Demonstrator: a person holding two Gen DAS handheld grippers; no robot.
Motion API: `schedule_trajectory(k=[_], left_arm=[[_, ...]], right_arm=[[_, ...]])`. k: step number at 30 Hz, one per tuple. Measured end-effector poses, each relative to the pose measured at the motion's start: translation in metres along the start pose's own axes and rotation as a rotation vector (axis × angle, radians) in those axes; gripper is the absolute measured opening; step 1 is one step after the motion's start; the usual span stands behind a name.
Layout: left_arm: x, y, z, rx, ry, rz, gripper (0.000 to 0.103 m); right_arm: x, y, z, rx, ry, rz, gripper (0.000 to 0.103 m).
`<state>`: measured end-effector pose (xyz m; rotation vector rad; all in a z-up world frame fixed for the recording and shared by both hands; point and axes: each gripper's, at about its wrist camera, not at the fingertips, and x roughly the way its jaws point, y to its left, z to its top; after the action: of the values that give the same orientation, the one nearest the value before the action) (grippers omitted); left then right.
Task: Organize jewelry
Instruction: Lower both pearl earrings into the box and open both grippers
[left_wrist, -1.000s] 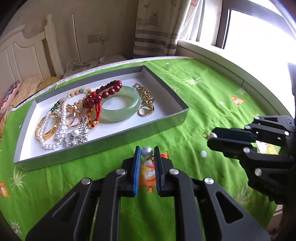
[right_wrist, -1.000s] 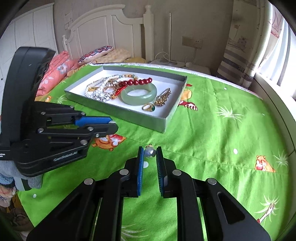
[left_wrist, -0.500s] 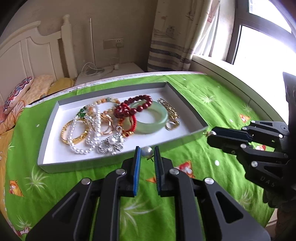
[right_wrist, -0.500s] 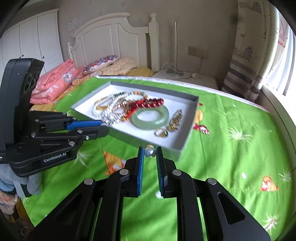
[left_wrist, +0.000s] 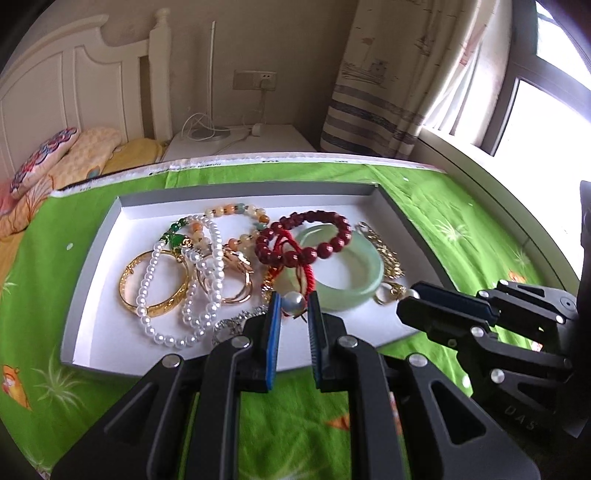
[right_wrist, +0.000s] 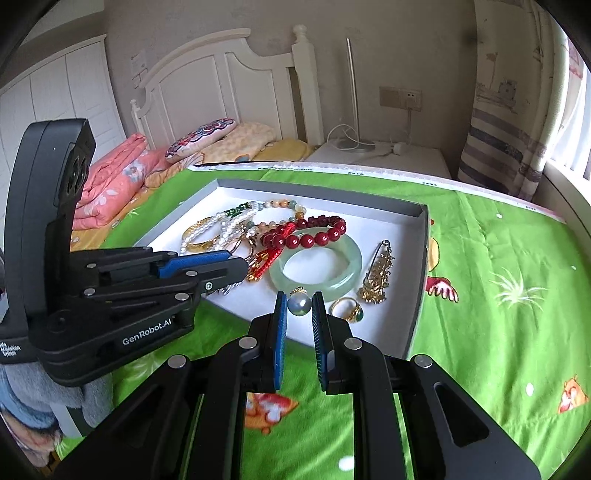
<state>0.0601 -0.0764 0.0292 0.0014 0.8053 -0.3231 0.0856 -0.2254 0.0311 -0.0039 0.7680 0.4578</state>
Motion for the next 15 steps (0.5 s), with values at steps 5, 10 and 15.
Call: schedule_trajectory(k=[5,10,15], left_arm=[[0.004,0.004,-0.001,-0.009,0.003,0.008,0.015],[-0.008,0.007,-0.003,-0.022,-0.048,0.049,0.057],[-0.039,0.017,-0.012,-0.06,-0.166,0.146,0.096]], right_arm=[[0.005,-0.006,0.0,0.04,0.009,0.024,0.016],[-0.002,-0.016,-0.002,0.093,-0.017,0.027,0.016],[-0.022,-0.024,-0.008,0.168,-0.073,0.014,0.016]])
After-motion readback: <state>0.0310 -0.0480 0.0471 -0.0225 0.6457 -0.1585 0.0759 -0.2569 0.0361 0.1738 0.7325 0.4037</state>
